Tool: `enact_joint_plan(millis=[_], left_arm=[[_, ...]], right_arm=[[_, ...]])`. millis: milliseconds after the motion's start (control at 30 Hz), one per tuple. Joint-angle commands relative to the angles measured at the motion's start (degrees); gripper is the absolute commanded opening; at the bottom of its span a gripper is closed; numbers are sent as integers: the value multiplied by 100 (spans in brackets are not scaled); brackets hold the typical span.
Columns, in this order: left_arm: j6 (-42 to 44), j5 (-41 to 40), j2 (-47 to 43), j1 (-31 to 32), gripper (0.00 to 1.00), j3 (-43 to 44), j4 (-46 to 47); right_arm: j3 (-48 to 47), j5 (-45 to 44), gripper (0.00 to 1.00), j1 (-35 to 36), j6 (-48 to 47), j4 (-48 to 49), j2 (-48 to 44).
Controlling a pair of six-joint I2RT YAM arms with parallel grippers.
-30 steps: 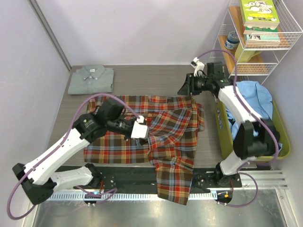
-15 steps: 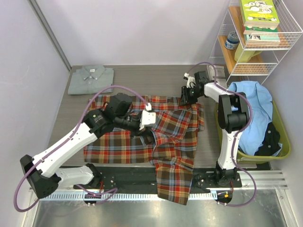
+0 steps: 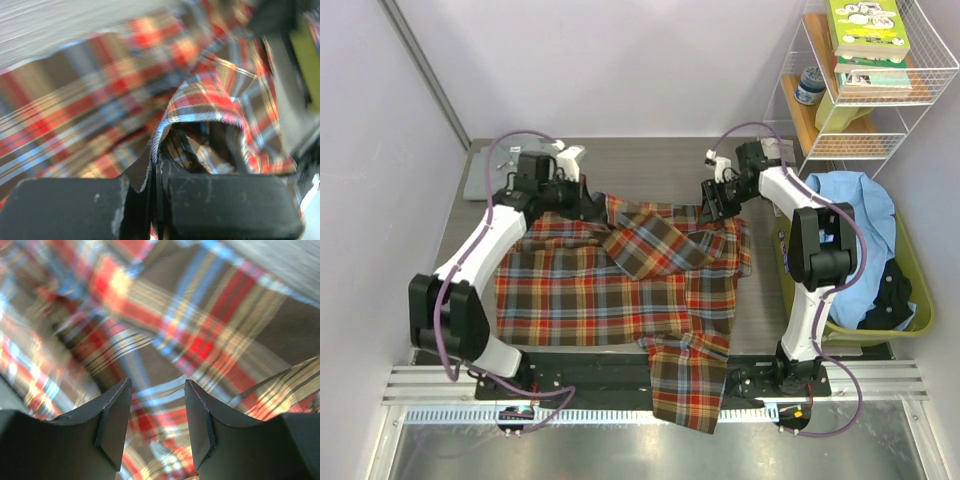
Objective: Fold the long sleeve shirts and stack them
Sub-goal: Fold the shirt
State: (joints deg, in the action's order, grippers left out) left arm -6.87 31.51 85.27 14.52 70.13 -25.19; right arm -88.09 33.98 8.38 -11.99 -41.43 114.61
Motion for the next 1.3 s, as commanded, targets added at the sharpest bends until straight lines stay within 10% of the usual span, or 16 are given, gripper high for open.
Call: enact_joint_plan(millis=[0, 400, 700, 1033, 1267], left_arm=[[-877, 162, 419, -985, 0, -113, 787], [-1281, 479, 1343, -2445, 0, -790, 858], [-1027, 294, 1246, -2446, 4, -1063, 647], [-447, 883, 1000, -2323, 1, -817, 340], [1708, 1411, 352, -1262, 0, 313, -1266]], right_arm=[[-42, 470, 52, 67, -576, -603, -404], [12, 241, 52, 50, -761, -744, 97], [-173, 503, 47, 50, -1077, -1208, -78], [-1050, 286, 68, 84, -85, -146, -317], [-1509, -41, 70, 6, -41, -58, 299]])
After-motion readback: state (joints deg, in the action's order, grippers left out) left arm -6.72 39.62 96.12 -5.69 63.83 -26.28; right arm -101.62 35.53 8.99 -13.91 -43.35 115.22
